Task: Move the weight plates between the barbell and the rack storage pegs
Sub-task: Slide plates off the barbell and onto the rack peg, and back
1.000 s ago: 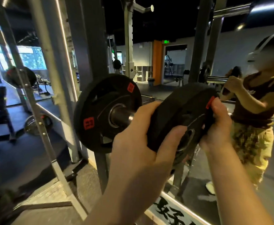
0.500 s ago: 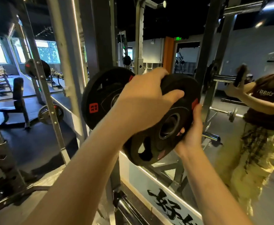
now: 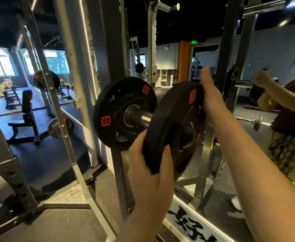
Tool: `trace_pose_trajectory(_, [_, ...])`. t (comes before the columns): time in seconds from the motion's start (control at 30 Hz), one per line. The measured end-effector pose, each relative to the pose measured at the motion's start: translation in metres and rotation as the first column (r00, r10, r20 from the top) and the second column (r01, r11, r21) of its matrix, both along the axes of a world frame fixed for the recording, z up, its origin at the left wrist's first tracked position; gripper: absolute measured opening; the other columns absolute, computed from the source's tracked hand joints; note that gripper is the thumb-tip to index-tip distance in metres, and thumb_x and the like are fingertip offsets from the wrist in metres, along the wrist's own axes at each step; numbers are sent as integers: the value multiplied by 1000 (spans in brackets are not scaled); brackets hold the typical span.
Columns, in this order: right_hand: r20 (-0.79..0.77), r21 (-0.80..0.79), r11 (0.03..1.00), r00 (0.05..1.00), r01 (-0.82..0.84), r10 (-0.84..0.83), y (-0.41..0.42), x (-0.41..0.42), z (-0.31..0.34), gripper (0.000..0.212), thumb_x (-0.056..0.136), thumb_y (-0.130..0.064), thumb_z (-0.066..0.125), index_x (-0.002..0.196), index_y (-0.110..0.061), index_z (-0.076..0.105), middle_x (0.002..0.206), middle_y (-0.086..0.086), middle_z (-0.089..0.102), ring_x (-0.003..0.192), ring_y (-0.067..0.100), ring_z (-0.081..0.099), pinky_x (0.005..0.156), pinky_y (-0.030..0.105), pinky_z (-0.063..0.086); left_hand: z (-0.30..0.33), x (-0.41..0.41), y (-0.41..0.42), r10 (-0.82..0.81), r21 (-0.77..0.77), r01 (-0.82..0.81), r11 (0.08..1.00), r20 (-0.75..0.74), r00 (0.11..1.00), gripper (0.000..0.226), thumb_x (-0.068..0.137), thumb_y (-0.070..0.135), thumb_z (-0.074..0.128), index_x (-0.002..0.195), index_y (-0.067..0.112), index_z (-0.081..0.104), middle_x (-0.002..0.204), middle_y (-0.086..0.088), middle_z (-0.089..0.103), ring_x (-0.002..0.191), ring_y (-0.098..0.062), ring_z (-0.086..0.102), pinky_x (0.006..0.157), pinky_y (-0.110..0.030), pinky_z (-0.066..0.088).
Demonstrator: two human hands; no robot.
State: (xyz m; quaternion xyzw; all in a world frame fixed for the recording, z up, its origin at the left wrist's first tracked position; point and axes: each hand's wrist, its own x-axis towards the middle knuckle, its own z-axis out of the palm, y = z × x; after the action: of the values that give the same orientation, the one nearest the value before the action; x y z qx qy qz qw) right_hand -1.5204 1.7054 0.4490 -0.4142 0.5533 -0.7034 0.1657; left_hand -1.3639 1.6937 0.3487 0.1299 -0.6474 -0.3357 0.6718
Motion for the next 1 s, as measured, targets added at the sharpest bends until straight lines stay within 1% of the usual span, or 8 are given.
trace_pose_trajectory(0.07, [-32,5,1000,999,-13,13,-7,-1,4,132,40,-92,47,122,12,49,120,33,52,86,26,70,80,31,52,-4,-5,0,27,34,-26,999,-35,999,34,83,40,53,116,41,43,101,19,55,85,-4,62,65,-19,54])
trace_pose_trajectory(0.17, [190,-103,995,981,-15,34,-13,-14,-12,90,87,-69,31,130,9,43,137,36,34,123,53,41,107,59,32,12,1,-9,76,-86,-71,994,58,995,30,85,39,53,113,41,43,95,32,54,78,4,61,60,-10,50])
trace_pose_trajectory(0.33, [583,-164,985,800,-56,142,-35,-13,-87,97,67,-82,52,132,-11,45,145,37,21,133,57,20,113,59,12,83,8,-29,199,-305,-51,951,475,857,28,93,37,54,120,29,51,84,18,58,81,6,60,70,-4,46])
trace_pose_trajectory(0.4, [677,-164,986,724,-25,131,-41,-15,-109,79,61,-80,62,104,-15,71,113,23,53,111,41,48,109,43,25,111,-3,-37,244,-325,-42,945,612,752,26,95,37,52,118,25,52,81,10,58,73,-1,57,64,-12,46])
trace_pose_trajectory(0.5, [714,-188,982,685,-8,142,-41,-19,-122,50,70,-75,57,70,-25,64,84,3,44,84,22,43,107,38,30,130,-14,-42,273,-334,-37,942,695,665,27,95,36,51,117,21,52,83,6,57,75,-5,54,60,-14,40])
trace_pose_trajectory(0.7, [416,-63,996,909,57,-26,-30,-21,-55,47,91,-63,42,93,-24,68,84,2,70,84,19,66,93,37,48,56,11,-30,75,-205,-18,979,276,958,27,92,30,55,119,31,51,93,20,61,86,4,61,70,-13,51])
trace_pose_trajectory(0.83, [53,-13,999,998,45,-45,-32,-10,-3,40,96,-50,41,82,-28,71,60,-11,69,70,8,68,94,37,44,3,2,-16,46,-45,-45,998,16,999,38,87,31,52,122,36,38,109,40,47,99,12,55,72,-2,44])
trace_pose_trajectory(1.0, [214,-103,994,977,37,-14,-32,-7,-18,36,95,-50,43,76,-30,66,70,4,65,76,27,61,98,44,44,19,9,-31,54,-130,-40,991,103,993,37,87,32,52,123,30,41,108,38,49,93,13,56,69,-4,47])
